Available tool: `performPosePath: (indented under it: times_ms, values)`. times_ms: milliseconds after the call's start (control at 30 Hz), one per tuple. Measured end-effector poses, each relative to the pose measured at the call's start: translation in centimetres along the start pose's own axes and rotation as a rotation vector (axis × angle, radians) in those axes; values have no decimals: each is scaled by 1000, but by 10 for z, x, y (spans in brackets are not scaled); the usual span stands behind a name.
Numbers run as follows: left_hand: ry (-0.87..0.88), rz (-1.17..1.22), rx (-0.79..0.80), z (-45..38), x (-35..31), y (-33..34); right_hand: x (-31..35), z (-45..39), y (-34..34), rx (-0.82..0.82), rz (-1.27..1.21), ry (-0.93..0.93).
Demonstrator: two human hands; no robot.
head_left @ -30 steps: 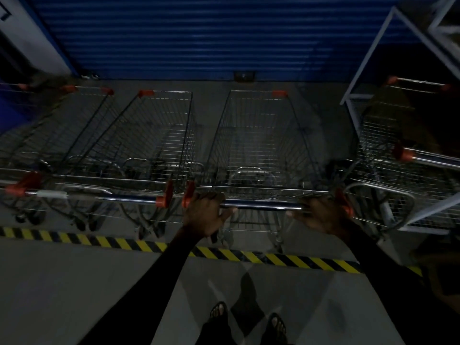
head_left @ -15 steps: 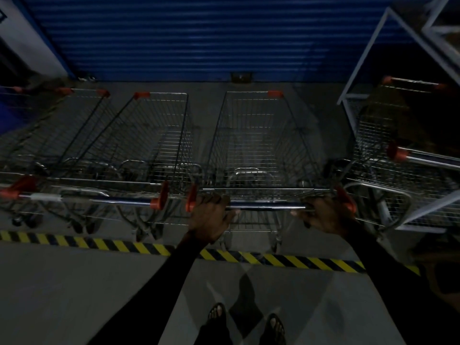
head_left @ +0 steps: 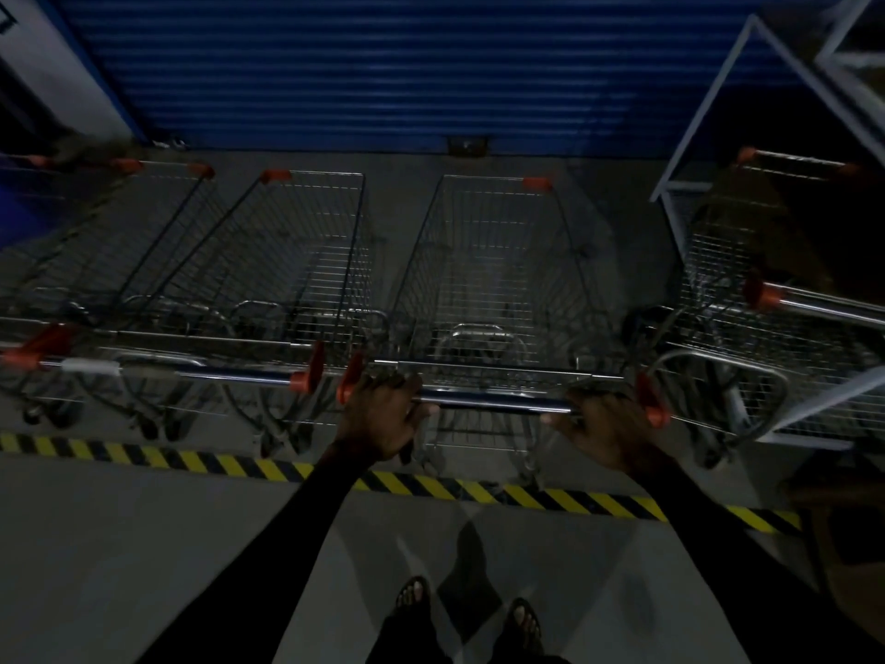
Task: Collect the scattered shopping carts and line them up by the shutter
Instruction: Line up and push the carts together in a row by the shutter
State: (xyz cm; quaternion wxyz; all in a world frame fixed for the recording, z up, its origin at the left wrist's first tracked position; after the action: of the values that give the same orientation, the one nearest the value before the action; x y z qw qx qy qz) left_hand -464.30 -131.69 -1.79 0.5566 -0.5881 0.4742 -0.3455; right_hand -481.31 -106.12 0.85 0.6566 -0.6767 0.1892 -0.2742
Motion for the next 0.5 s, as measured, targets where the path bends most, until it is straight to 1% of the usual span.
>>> performPosePath:
  times_ms: [67,200,367,500]
  values:
    - [-3,12,-2,2,2,-3,1,0,4,-9,-10,9]
    - [-10,28,4,3,2,-11,1,-4,16,58,-44,35]
    - [-33,77,29,2,8,-17,2,-14,22,77,-108,41]
    - [-56,58,16,2,17,-18,7,-20,19,88,-145,38]
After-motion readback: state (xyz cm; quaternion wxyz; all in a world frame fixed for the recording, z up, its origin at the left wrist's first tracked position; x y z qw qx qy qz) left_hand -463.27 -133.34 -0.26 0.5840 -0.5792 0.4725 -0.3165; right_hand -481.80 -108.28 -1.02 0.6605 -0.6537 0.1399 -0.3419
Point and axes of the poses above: each hand's wrist, its own z-axis away from the middle knuckle, its own y-axis out of the palm, x = y × z, the point moved 9 cm from there along -z, towards the middle knuckle, and after that the axes turned 3 degrees about -y, right-handed, at the moved point
